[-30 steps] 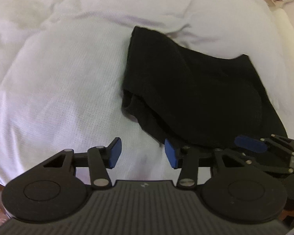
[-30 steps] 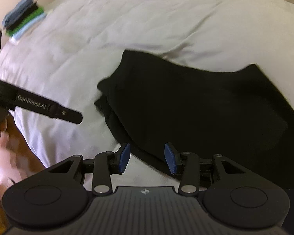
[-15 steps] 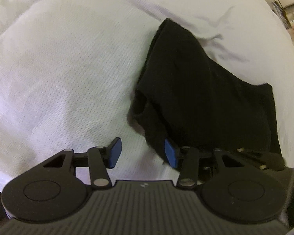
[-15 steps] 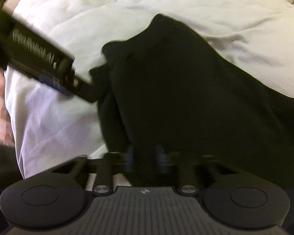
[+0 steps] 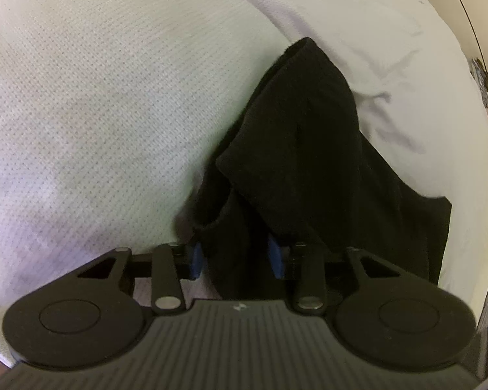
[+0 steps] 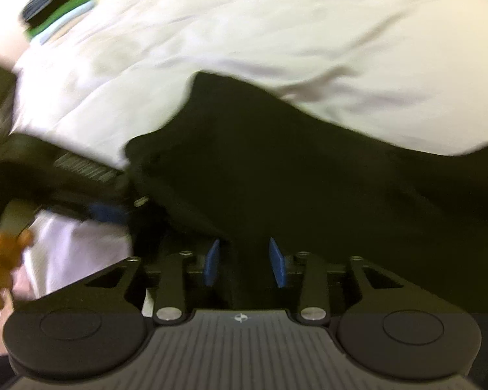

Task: Fold clothes

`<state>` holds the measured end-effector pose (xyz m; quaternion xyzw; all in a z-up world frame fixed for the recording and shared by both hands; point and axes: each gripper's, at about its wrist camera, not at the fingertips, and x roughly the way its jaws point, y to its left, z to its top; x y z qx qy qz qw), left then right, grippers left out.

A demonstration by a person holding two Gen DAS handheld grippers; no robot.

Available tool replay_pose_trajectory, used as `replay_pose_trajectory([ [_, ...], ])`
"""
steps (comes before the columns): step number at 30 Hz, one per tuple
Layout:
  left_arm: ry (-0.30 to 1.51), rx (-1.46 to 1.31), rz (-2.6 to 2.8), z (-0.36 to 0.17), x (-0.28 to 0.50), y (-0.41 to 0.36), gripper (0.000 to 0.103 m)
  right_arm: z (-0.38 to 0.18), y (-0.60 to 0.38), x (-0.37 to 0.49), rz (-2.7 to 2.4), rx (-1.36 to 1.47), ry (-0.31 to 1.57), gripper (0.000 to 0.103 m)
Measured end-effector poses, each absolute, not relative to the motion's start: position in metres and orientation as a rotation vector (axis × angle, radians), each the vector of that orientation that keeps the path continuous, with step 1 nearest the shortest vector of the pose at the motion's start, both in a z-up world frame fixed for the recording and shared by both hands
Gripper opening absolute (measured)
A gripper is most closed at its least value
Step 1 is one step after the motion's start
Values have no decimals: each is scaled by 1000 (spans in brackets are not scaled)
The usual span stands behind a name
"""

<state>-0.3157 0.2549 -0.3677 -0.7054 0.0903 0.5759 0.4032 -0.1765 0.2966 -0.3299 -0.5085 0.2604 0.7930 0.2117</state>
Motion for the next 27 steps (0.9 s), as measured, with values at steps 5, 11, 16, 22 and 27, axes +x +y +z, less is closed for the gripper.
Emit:
replay_pose_trajectory([
  [5, 211, -1801, 1457, -371, -315, 257, 34, -337, 278, -196, 2294, -1520, 474, 52],
  [11, 264, -1774, 1442, -368, -316, 264, 12, -342, 287, -188, 2242, -1534, 385, 0],
  [16, 282, -1664, 1428, -341, -315, 271, 9, -303, 325, -147, 2127, -1238, 795, 1],
  [22, 205, -1475, 1421, -271, -348, 285, 9, -214, 334, -121, 2092, -824, 1050, 3],
  [27, 113, -1284, 1425, -184, -420, 293, 9, -124, 320, -146, 2151, -488, 1075, 3],
])
